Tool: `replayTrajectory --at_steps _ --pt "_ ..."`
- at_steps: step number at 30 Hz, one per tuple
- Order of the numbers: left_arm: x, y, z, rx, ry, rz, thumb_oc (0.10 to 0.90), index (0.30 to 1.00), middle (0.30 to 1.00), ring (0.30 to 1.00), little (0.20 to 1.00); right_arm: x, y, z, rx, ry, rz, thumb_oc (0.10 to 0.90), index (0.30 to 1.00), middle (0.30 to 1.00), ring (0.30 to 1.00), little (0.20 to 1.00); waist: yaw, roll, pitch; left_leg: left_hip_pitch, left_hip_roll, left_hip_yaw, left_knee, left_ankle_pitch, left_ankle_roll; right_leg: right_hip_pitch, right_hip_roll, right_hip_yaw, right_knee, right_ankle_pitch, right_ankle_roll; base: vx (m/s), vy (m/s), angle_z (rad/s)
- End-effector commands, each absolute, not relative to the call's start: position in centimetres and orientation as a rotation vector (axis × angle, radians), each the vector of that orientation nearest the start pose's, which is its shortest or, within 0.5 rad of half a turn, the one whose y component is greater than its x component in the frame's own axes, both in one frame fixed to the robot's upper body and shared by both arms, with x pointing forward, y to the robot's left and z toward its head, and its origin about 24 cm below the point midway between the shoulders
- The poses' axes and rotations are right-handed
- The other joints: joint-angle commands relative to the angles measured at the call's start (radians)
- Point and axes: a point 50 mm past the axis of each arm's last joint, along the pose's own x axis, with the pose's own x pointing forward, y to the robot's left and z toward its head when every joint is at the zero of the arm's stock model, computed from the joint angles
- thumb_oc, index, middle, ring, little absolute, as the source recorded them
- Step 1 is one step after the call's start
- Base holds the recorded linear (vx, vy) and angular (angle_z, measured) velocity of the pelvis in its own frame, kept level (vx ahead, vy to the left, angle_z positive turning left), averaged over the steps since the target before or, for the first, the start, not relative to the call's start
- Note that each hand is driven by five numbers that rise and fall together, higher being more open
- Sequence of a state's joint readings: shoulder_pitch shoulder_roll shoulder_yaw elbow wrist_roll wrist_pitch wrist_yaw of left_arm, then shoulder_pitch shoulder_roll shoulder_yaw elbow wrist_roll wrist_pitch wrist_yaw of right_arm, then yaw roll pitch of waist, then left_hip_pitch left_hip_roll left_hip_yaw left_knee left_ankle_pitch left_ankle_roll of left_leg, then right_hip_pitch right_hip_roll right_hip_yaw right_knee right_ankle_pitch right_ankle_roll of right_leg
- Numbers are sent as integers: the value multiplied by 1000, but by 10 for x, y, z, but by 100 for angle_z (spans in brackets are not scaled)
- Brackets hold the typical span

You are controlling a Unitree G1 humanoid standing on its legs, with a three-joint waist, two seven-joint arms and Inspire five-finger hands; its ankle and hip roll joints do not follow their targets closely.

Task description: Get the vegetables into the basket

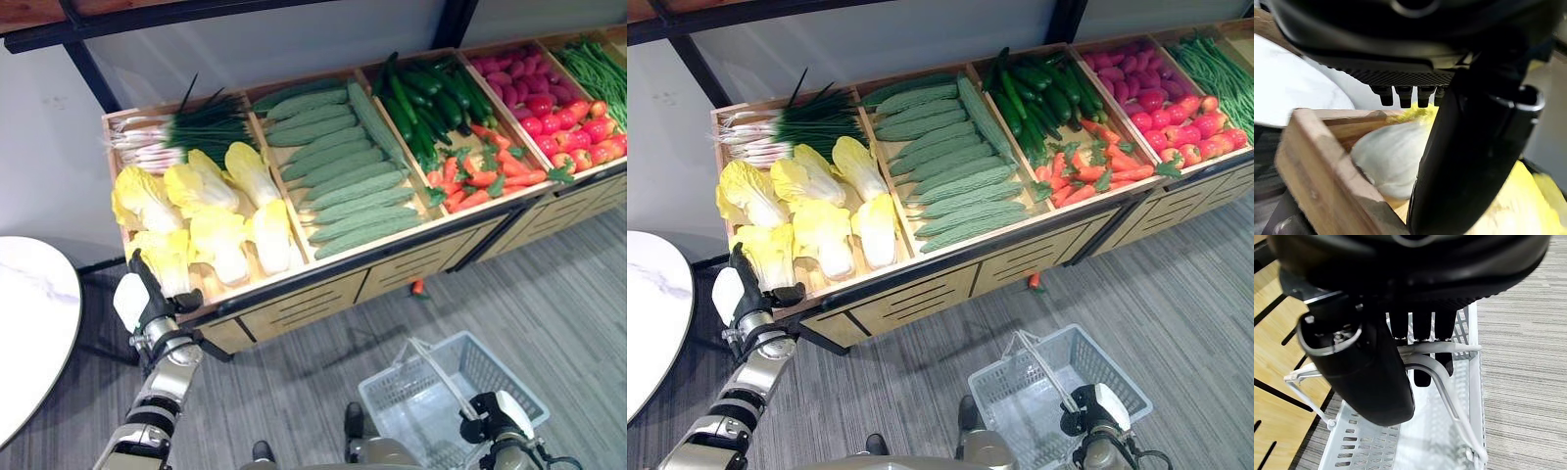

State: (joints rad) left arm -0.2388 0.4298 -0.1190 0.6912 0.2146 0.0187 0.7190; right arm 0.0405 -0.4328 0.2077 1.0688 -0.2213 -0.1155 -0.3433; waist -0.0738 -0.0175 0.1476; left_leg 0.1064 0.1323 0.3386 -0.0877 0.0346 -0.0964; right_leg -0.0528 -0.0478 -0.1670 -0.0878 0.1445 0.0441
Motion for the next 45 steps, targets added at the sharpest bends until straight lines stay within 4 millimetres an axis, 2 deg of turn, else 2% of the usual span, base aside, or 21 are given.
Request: replayTrajectory --at_steps 1,2,4,5,6,7,13,16,18,19,20,21,22,24,25,26,28,30,35,40,45 --pt "299 288 38 971 68 657 818 885 885 885 885 151 -312 -97 -940 739 -214 400 300 300 300 300 -19 -38 -39 16 46 -42 0 -12 -43 16 -72 35 1 -21 122 7 17 -6" --pt "300 289 39 991 67 651 716 742 742 742 742 151 -312 -97 -940 737 -211 400 300 300 300 300 -19 -38 -38 18 45 -41 0 -13 -42 17 -72 37 1 -21 122 9 15 -4" --pt "300 290 37 1027 81 638 586 561 561 561 561 151 -312 -97 -942 740 -210 400 300 300 300 300 -19 -35 -38 21 45 -39 0 -15 -42 19 -73 38 1 -22 123 2 6 -2" --pt "299 291 34 1058 106 631 478 410 410 410 410 151 -312 -97 -942 739 -210 400 300 300 300 300 -20 -34 -37 22 44 -39 0 -15 -42 19 -73 38 1 -22 123 0 0 0" --pt "297 294 28 1096 140 620 420 327 327 327 327 152 -312 -97 -943 739 -206 400 300 300 300 300 -22 -34 -37 22 44 -38 0 -15 -42 20 -74 39 1 -21 123 0 0 0" --pt "296 296 24 1124 168 612 400 300 300 300 300 152 -312 -97 -941 740 -204 400 300 300 300 300 -22 -34 -37 24 44 -36 0 -16 -42 21 -74 39 1 -21 123 0 0 0" --pt "281 307 3 1174 310 623 400 300 300 300 300 155 -310 -95 -949 716 -187 400 300 300 300 300 -27 -32 -37 35 40 -27 0 -22 -41 24 -73 46 1 -20 125 -2 7 -6" --pt "281 309 4 1142 304 659 400 300 300 300 300 153 -311 -97 -951 729 -190 400 300 300 300 300 -27 -31 -39 39 40 -26 0 -23 -42 27 -74 48 1 -21 125 4 4 -8" --pt "289 308 27 1030 170 754 400 300 300 300 300 151 -311 -97 -947 736 -188 400 300 300 300 300 -23 -33 -41 41 39 -29 0 -25 -41 31 -74 46 1 -22 126 0 0 0" --pt "288 308 27 1029 172 755 400 300 300 300 300 151 -311 -97 -947 736 -187 400 300 300 300 300 -24 -33 -41 42 39 -29 0 -25 -41 32 -74 46 1 -22 126 0 0 0" --pt "293 308 45 967 69 819 400 300 300 300 300 149 -312 -98 -947 742 -190 400 300 300 300 300 -21 -32 -39 49 40 -31 0 -31 -41 39 -74 45 1 -26 127 0 0 0" --pt "292 308 45 968 70 819 400 300 300 300 300 149 -311 -98 -947 742 -190 400 300 300 300 300 -21 -33 -40 46 39 -31 0 -27 -40 36 -74 45 1 -23 126 0 0 0" --pt "295 302 76 852 -112 887 400 300 300 300 300 145 -311 -100 -943 757 -192 400 300 300 300 300 -14 -35 -41 47 39 -36 0 -29 -40 41 -77 40 1 -25 126 0 0 0" --pt "294 289 106 702 -302 904 400 300 300 300 300 139 -313 -102 -938 783 -204 400 300 300 300 300 -6 -35 -40 52 40 -41 0 -35 -38 48 -79 33 1 -30 127 0 0 0" --pt "291 290 110 681 -323 913 400 300 300 300 300 138 -313 -102 -934 786 -205 400 300 300 300 300 -3 -38 -42 46 39 -42 0 -31 -37 45 -80 31 1 -27 126 -10 -1 8" --pt "285 278 128 548 -436 862 400 300 300 300 300 137 -315 -101 -926 790 -219 400 300 300 300 300 2 -39 -43 45 38 -47 0 -31 -35 47 -82 27 1 -27 124 -33 -2 8" --pt "279 264 140 380 -519 755 400 300 300 300 300 138 -317 -100 -913 789 -237 400 300 300 300 300 6 -38 -42 43 36 -52 0 -30 -32 49 -85 23 1 -25 123 -29 12 10" --pt "275 264 139 322 -518 719 400 300 300 300 300 138 -318 -99 -902 789 -239 400 300 300 300 300 8 -37 -43 43 33 -55 0 -30 -31 50 -86 21 1 -24 123 -21 15 10" --pt "262 243 129 -132 -490 313 400 300 300 300 300 133 -319 -100 -869 813 -213 400 300 300 300 300 15 -32 -49 45 26 -62 0 -31 -25 54 -96 16 1 -19 123 -8 24 1" --pt "255 227 116 -254 -411 88 400 300 300 300 300 132 -320 -100 -848 826 -206 400 300 300 300 300 20 -32 -52 46 17 -66 0 -35 -17 56 -105 18 1 -14 126 -8 17 0" --pt "252 218 110 -250 -374 -24 400 300 300 300 300 128 -320 -103 -827 849 -214 400 300 300 300 300 25 -40 -51 55 5 -58 0 -44 -6 56 -117 22 1 -6 133 -14 58 1"
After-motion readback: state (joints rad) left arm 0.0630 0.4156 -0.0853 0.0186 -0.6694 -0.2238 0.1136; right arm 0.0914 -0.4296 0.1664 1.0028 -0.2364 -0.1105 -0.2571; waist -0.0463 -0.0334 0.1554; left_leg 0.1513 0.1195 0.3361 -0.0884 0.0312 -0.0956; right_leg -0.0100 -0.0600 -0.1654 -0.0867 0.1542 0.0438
